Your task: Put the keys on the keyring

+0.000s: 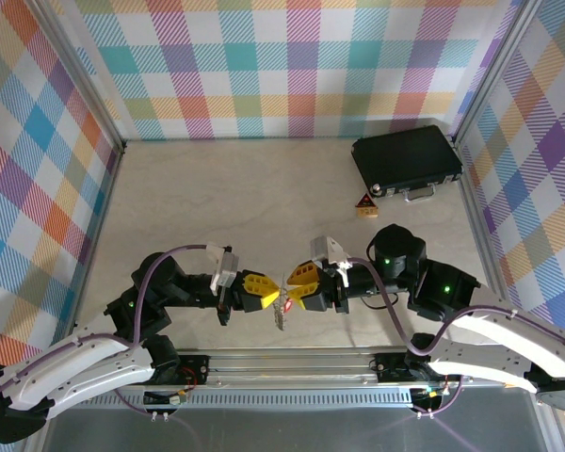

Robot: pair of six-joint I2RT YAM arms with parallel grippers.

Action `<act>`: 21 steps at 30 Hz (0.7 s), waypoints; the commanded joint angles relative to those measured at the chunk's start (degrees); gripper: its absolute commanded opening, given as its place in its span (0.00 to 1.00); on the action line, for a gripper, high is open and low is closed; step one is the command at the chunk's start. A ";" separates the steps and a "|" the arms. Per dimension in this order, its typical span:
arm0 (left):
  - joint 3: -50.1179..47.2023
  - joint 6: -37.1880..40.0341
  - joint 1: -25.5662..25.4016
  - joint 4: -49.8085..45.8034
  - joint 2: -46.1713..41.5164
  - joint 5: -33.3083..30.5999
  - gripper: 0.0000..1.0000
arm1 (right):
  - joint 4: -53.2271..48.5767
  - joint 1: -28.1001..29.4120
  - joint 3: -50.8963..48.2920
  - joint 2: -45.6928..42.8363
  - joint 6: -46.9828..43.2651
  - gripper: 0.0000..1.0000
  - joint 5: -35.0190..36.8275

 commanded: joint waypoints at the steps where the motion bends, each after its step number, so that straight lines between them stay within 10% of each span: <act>1: -0.57 -1.17 -0.28 5.15 -0.50 1.56 0.00 | 1.60 0.43 -1.30 -1.26 0.08 0.23 1.10; 21: -1.02 -1.89 -0.26 6.10 -0.31 0.93 0.00 | 4.17 0.45 -1.66 0.78 -0.05 0.22 -5.27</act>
